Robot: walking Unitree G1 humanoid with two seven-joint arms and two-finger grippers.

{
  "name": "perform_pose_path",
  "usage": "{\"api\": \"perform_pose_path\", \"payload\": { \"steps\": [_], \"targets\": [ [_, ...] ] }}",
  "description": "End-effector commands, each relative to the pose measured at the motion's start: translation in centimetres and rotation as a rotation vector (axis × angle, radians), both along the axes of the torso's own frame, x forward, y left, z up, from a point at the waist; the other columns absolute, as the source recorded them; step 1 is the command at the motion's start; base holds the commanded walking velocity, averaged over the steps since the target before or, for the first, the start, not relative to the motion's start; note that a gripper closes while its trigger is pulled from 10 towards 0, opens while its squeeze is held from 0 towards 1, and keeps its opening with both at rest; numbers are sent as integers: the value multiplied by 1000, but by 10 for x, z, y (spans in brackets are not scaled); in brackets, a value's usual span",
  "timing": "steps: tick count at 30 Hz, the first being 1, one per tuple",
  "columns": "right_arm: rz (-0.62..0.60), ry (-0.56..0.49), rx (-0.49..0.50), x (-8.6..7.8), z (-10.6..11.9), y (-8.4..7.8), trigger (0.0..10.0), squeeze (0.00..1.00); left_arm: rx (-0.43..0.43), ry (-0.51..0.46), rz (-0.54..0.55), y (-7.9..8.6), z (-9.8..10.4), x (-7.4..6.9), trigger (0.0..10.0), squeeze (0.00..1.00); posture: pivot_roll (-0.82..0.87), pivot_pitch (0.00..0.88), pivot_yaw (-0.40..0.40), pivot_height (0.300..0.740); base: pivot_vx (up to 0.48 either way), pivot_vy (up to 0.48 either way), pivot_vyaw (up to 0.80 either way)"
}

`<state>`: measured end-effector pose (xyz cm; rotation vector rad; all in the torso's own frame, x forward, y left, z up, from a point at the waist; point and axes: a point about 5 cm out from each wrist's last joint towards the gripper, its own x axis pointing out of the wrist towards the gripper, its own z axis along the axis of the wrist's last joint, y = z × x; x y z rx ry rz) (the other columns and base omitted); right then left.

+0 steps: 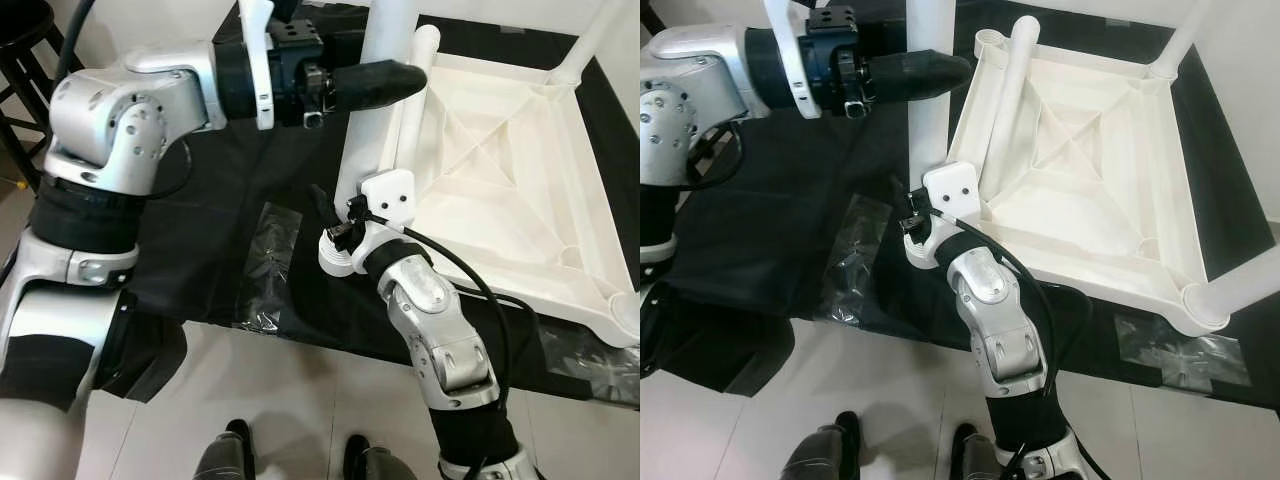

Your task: Building children table

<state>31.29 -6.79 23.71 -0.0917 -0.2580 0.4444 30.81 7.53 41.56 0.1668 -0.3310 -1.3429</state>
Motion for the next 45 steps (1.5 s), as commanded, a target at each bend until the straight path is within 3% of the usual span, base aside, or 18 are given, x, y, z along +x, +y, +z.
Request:
{"api": "perform_pose_path", "payload": {
  "steps": [1, 3, 4, 6, 7, 10, 12, 13, 14, 15, 20, 30, 31, 32, 33, 39, 44, 45],
  "targets": [
    [8, 71, -32, 2, -15, 4, 10000, 0, 16, -11, -10, -3, 2, 0, 0, 0, 104, 272, -28, 740, 0, 0, 0],
    [34, 51, -17, 2, -11, 4, 10000, 0, 21, -21, -18, -4, 3, 0, 0, 0, 104, 273, -27, 740, 0, 0, 0],
    [55, 37, -11, 2, -8, 4, 10000, 800, 21, -22, -21, -4, 4, 0, 0, 0, 104, 272, -27, 740, 0, 0, 0],
    [69, 27, -8, 2, -6, 4, 10000, 800, 21, -22, -23, -4, 4, -1, 0, 0, 104, 272, -27, 740, 0, 0, 0],
    [132, -22, 11, 4, 5, -1, 10000, 1000, 23, -24, -27, -4, 4, -1, 0, 0, 107, 273, -26, 740, 0, 0, 0],
    [275, -118, 47, 10, 34, -17, 10000, 1000, 28, -28, -34, -5, 3, -3, 0, 0, 106, 273, -27, 740, 0, 0, 0],
    [299, -151, 28, 14, 44, -26, 10000, 1000, 30, -29, -37, -4, 4, -4, 0, 0, 108, 273, -27, 740, 0, 0, 0],
    [339, -188, -2, 18, 56, -35, 10000, 424, 32, -31, -38, -3, 4, -4, 0, 0, 107, 272, -28, 740, 0, 0, 0],
    [339, -188, -2, 18, 56, -35, 10000, 424, 32, -31, -38, -3, 4, -4, 0, 0, 107, 272, -28, 740, 0, 0, 0],
    [401, -216, -40, 21, 67, -44, 10000, 0, 32, -31, -42, -1, 4, -6, 0, 0, 109, 274, -28, 740, 0, 0, 0],
    [692, -196, -161, 23, 80, -55, 10000, 0, 37, -36, -49, 4, 3, -8, 0, 0, 110, 275, -26, 740, 0, 0, 0],
    [930, -87, -201, 38, 72, -49, 9804, 0, 41, -37, -63, 5, 0, -16, 0, 0, 129, 282, -28, 740, 0, 0, 0],
    [962, -66, -215, 41, 68, -46, 1529, 0, 46, -36, -71, 4, -1, -19, 0, 0, 136, 286, -29, 740, 0, 0, 0],
    [962, -66, -215, 41, 68, -46, 1529, 0, 46, -36, -71, 4, -1, -19, 0, 0, 136, 286, -29, 740, 0, 0, 0],
    [990, -52, -226, 43, 65, -44, 0, 0, 52, -37, -79, 4, -2, -21, 0, 0, 137, 285, -29, 740, 0, 0, 0],
    [1064, -18, -241, 44, 58, -41, 0, 0, 64, -49, -106, 7, -4, -31, 0, 0, 138, 284, -29, 740, 0, 0, 0],
    [1054, -21, -237, 45, 56, -41, 0, 0, 63, -53, -112, 9, -4, -33, 0, 0, 129, 280, -27, 740, 0, 0, 0],
    [1023, -22, -228, 46, 54, -41, 0, 0, 58, -52, -107, 9, -5, -32, 2353, 314, 125, 279, -26, 740, 0, 0, 0]
  ]
}}
